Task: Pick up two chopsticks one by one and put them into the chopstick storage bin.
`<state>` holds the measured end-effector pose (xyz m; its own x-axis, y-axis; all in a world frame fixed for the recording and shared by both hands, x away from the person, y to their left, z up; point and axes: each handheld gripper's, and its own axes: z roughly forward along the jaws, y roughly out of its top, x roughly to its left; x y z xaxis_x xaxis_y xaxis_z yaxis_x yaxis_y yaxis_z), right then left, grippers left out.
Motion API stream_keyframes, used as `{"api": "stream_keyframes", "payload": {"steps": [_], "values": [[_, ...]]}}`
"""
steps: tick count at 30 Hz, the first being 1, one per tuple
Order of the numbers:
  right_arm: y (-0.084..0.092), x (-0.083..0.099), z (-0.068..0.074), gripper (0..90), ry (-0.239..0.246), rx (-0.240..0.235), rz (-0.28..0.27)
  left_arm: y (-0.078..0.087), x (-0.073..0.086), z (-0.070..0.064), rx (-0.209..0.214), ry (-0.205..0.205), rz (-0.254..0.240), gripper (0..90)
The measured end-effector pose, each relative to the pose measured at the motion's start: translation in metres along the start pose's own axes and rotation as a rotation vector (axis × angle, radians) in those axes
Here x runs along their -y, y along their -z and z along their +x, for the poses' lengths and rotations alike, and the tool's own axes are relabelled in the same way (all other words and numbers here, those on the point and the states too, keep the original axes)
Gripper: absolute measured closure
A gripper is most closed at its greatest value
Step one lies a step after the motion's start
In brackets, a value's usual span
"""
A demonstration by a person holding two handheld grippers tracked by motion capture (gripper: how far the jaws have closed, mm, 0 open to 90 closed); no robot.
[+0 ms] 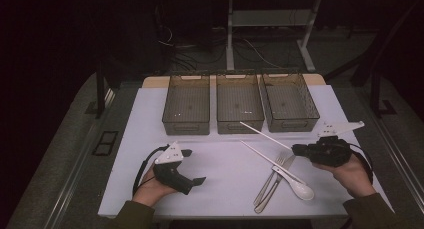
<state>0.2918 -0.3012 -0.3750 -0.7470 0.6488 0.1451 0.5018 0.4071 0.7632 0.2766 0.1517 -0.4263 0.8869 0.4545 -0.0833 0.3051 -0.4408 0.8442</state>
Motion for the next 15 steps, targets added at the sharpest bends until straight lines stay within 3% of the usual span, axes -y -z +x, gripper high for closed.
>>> {"api": "stream_keyframes", "payload": {"steps": [15], "values": [[-0.015,-0.032,0.003,84.4,0.004,0.011,-0.027,-0.001,0.001,-0.002,-0.001,-0.006,0.007,0.0]]}}
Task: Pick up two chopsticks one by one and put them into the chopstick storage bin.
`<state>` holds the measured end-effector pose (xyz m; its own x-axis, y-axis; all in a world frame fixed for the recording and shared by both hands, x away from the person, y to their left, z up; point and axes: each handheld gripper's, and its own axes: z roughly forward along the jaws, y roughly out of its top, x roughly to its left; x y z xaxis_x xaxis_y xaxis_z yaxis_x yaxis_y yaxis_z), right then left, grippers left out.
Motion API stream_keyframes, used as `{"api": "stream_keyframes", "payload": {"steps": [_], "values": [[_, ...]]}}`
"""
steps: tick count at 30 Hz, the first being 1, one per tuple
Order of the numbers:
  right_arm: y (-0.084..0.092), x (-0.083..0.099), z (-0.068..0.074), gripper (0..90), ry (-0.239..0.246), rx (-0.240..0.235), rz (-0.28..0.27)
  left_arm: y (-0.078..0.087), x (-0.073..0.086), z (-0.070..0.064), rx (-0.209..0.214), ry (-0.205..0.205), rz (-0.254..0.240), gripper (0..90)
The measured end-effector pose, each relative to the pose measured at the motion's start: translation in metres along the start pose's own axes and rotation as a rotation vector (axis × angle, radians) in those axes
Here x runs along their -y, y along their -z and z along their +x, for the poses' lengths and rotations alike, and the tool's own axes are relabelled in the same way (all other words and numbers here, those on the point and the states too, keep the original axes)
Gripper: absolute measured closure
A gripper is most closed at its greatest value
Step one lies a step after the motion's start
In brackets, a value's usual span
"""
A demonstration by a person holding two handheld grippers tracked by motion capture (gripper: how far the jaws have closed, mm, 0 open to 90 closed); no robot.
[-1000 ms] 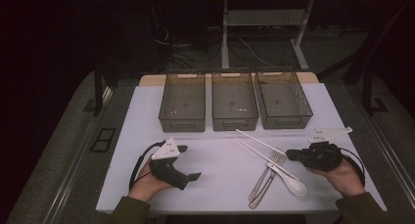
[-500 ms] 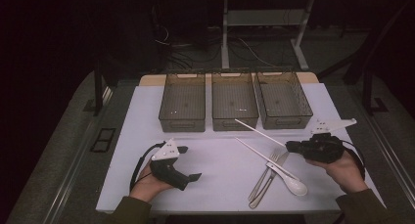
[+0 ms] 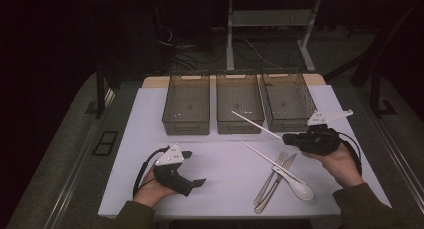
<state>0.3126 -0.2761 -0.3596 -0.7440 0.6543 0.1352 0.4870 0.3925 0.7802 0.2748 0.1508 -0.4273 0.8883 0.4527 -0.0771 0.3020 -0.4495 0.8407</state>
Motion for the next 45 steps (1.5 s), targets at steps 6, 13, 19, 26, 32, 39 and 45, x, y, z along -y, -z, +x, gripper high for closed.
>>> {"api": "stream_keyframes", "payload": {"steps": [6,13,19,26,32,39,45], "values": [[-0.009,-0.014,0.003,84.4,0.000,0.009,0.002,0.000,0.000,0.000,-0.001,-0.014,0.006,0.0],[-0.018,-0.030,0.004,84.4,0.000,0.013,0.009,0.000,0.000,-0.002,-0.005,0.000,-0.006,0.0],[-0.027,-0.044,0.005,84.4,-0.001,0.017,0.012,0.000,-0.001,-0.002,-0.005,-0.010,-0.007,0.0],[-0.037,-0.060,0.007,84.4,0.004,0.024,0.023,0.001,-0.002,-0.003,-0.006,-0.007,-0.015,0.0],[-0.047,-0.076,0.008,84.4,0.009,0.035,0.026,0.001,-0.002,-0.002,-0.007,-0.009,-0.014,0.0],[-0.061,-0.094,0.012,84.3,0.024,0.048,0.042,0.002,-0.002,-0.002,-0.007,-0.007,-0.017,0.0],[-0.080,-0.112,0.019,84.3,0.038,0.049,0.067,0.002,-0.002,-0.002,-0.005,-0.010,-0.017,0.0]]}}
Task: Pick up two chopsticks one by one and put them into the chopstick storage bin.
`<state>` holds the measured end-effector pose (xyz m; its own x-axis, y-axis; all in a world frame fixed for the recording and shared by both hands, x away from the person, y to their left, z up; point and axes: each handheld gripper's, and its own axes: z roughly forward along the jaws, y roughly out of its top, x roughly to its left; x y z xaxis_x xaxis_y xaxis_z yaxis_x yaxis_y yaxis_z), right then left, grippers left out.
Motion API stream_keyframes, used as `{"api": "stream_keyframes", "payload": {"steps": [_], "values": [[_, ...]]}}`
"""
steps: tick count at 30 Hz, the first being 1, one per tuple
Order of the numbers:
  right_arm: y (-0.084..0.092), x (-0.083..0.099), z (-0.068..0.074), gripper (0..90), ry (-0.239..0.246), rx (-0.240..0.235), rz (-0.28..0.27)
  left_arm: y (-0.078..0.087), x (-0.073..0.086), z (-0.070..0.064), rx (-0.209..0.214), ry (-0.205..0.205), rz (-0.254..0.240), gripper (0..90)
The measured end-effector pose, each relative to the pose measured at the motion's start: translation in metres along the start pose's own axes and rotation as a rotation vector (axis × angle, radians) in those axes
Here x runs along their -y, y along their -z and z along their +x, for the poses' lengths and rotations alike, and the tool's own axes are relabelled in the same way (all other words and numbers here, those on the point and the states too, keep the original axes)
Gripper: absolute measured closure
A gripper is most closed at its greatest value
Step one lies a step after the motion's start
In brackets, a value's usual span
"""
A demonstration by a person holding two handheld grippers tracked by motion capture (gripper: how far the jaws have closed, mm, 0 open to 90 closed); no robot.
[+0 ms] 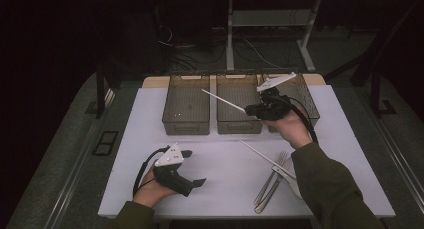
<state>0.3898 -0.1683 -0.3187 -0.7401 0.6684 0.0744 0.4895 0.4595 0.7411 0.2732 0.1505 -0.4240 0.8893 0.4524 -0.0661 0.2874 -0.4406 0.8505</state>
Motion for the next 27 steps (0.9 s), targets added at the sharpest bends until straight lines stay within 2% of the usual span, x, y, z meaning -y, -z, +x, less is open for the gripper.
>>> {"api": "stream_keyframes", "payload": {"steps": [9,13,18,27], "values": [[-0.024,-0.024,0.013,84.3,0.019,0.004,0.026,0.000,0.000,-0.001,0.004,0.006,-0.010,0.0],[-0.035,-0.033,0.017,84.3,0.013,0.006,0.038,0.000,0.000,-0.001,0.005,0.005,-0.013,0.0],[-0.055,-0.044,0.024,84.3,0.015,0.009,0.060,0.000,-0.001,0.000,0.004,0.001,-0.018,0.0],[-0.089,-0.058,0.026,84.3,0.004,0.028,0.098,0.000,0.000,0.000,0.007,-0.009,-0.009,0.0]]}}
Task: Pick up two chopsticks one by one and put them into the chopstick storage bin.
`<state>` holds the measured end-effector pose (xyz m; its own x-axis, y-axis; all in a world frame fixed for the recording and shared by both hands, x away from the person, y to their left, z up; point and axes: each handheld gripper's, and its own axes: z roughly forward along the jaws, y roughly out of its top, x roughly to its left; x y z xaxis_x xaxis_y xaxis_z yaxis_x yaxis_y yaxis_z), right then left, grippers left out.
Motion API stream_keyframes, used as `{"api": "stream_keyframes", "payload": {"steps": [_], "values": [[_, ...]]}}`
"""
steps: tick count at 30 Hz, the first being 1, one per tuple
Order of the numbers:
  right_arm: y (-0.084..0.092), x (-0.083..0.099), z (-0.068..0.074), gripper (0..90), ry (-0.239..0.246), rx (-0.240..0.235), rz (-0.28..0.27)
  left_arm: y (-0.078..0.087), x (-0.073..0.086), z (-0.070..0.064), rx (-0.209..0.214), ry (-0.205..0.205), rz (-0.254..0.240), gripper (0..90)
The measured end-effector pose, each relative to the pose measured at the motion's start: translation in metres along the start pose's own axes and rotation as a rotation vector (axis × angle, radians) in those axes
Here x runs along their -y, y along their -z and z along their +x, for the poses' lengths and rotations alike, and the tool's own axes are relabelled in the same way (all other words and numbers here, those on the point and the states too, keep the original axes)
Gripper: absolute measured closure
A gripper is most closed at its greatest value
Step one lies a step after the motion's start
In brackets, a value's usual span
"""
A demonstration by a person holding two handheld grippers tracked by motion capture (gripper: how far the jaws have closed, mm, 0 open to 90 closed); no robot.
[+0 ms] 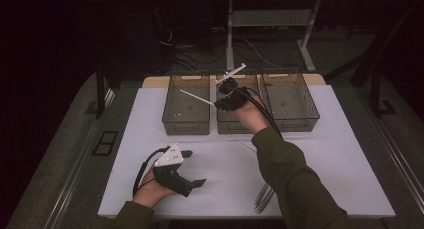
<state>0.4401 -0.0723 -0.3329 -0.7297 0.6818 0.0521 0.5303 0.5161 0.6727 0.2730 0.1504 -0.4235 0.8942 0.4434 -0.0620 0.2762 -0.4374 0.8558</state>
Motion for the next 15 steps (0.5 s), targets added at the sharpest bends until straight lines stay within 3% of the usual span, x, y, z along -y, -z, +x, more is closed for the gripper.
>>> {"api": "stream_keyframes", "payload": {"steps": [15], "values": [[-0.041,-0.022,0.006,84.3,-0.022,0.025,0.057,0.002,-0.001,0.000,0.004,0.008,-0.012,0.0]]}}
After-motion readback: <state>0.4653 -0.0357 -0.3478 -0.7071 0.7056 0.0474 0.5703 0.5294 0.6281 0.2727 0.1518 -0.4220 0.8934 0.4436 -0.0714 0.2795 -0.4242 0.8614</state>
